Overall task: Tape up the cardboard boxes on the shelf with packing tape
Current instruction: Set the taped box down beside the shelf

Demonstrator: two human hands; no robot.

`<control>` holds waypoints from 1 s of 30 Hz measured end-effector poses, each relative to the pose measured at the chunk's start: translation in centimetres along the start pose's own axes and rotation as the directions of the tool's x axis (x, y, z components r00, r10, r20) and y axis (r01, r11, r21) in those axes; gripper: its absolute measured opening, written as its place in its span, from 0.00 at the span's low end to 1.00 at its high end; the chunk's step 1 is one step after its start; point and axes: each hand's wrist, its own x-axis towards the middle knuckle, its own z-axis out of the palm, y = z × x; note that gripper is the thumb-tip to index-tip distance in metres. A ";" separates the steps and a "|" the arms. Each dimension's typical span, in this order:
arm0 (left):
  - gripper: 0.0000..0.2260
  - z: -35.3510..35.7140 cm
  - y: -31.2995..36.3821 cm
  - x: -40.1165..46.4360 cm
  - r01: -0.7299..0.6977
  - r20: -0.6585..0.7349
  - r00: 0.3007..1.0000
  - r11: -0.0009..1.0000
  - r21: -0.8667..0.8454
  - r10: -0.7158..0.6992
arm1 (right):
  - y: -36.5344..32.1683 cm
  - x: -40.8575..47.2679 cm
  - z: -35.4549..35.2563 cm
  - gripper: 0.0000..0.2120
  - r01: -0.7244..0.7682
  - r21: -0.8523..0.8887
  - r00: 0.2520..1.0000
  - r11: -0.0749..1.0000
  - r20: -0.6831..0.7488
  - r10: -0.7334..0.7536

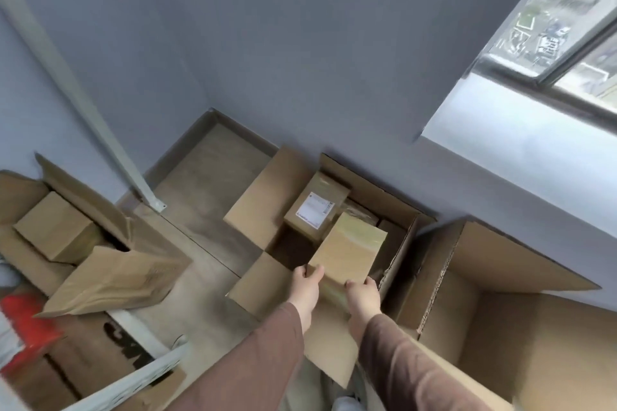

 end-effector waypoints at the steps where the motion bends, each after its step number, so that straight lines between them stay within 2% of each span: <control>1: 0.23 0.4 -0.4 1.7 -0.002 0.001 1.000 1.000 -0.017 0.002 | -0.1 1.5 0.4 0.26 0.006 -0.014 1.000 1.000 -0.012 -0.006; 6: 0.17 2.4 -1.6 7.9 -0.003 -0.003 1.000 0.994 -0.112 0.002 | -0.5 7.0 1.8 0.25 0.031 0.004 0.998 1.000 -0.055 -0.031; 14: 0.18 4.7 -2.4 12.9 0.009 0.003 1.000 0.968 -0.252 -0.009 | -1.2 12.0 2.8 0.24 0.057 0.026 0.993 0.998 -0.110 -0.053; 19: 0.09 5.1 -1.8 15.1 0.005 -0.026 1.000 0.960 -0.280 -0.013 | -1.2 13.6 3.5 0.21 0.058 0.063 0.990 0.996 -0.133 -0.049; 23: 0.11 5.3 -1.9 15.7 0.032 -0.034 0.999 0.964 -0.264 -0.042 | -0.9 14.3 3.3 0.20 0.082 0.017 0.988 0.997 -0.133 -0.079; 30: 0.20 4.6 -2.1 13.8 0.081 0.013 0.997 0.975 -0.208 -0.080 | -1.8 13.1 2.5 0.29 0.063 -0.019 0.997 0.998 -0.048 -0.064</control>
